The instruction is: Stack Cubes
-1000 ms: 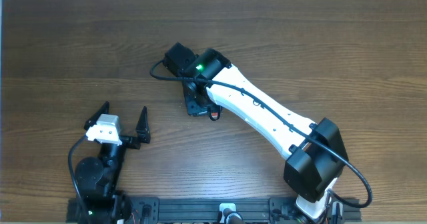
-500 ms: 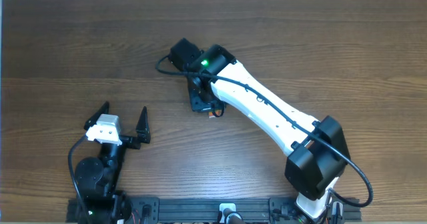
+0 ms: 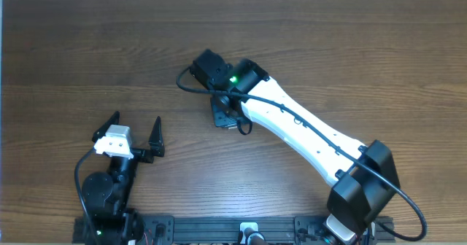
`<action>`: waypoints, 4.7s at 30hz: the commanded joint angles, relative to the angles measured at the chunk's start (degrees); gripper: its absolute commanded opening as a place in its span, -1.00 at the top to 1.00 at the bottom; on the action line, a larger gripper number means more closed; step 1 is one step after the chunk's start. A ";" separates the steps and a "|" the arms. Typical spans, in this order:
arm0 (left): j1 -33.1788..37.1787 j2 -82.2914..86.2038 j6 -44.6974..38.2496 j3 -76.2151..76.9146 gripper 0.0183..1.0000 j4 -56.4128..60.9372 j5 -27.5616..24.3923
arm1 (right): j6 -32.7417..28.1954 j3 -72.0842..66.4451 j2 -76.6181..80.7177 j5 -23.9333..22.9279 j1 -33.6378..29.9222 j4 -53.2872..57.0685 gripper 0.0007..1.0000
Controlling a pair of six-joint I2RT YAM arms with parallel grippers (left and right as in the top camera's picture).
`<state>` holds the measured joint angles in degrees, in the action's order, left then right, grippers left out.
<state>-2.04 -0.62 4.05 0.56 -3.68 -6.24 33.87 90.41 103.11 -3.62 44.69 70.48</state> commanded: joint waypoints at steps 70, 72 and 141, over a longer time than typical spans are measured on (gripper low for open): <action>0.46 0.24 -0.63 -0.20 -1.00 -0.22 -0.74 | -0.66 -3.06 1.81 -2.91 0.02 -6.21 0.98; 0.46 0.24 -0.63 -0.20 -1.00 -0.22 -0.74 | -0.63 -3.39 1.81 -2.91 -0.04 -6.34 0.98; 0.46 0.24 -0.63 -0.20 -1.00 -0.22 -0.74 | -26.93 11.19 -22.88 -4.72 -45.13 -5.90 -0.99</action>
<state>-2.04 -0.62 4.05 0.56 -3.68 -6.24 10.66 100.33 88.49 -7.94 0.32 63.88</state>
